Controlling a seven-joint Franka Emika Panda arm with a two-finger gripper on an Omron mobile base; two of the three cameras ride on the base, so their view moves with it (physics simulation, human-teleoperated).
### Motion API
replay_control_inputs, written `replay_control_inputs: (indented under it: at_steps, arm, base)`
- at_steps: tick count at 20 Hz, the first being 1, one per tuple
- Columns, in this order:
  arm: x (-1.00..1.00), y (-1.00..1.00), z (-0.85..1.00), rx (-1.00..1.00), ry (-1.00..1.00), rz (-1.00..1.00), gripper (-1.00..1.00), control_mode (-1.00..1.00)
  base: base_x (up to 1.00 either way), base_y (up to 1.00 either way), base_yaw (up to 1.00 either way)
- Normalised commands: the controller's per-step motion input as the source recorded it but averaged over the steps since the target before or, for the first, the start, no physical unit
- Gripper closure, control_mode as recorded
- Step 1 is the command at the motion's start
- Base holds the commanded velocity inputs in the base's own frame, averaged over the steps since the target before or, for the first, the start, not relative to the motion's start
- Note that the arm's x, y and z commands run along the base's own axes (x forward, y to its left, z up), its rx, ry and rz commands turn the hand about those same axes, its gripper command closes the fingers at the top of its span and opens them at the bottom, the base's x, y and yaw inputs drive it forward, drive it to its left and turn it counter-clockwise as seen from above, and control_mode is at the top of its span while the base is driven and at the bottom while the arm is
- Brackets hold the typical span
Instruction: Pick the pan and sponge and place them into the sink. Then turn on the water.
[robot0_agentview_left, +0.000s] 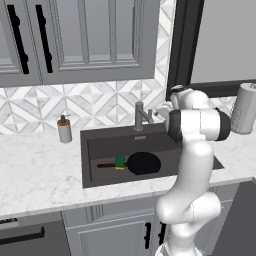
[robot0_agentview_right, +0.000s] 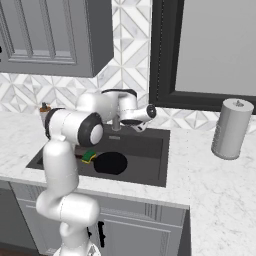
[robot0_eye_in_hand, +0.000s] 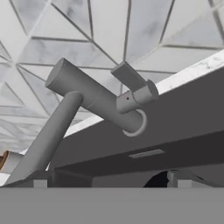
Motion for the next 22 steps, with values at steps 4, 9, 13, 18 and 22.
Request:
replay_control_inputs:
  at_steps: [4, 9, 13, 18, 22]
  arm:
    - [0.31, 0.01, -0.18, 0.00, 0.00, 0.00, -1.00, -1.00]
    - [0.35, 0.00, -0.19, 0.00, 0.00, 0.00, -1.00, -1.00]
    - [0.36, 0.00, -0.13, 0.00, 0.00, 0.00, -1.00, -1.00]
    - [0.32, 0.00, -0.10, 0.00, 0.00, 0.00, -1.00, -1.00]
    - [0.29, 0.00, -0.14, 0.00, 0.00, 0.00, -1.00, -1.00]
  base:
    - [0.00, 0.00, 0.00]
    - [0.00, 0.00, 0.00]
    - [0.00, 0.00, 0.00]
    - [0.00, 0.00, 0.00]
    - [0.00, 0.00, 0.00]
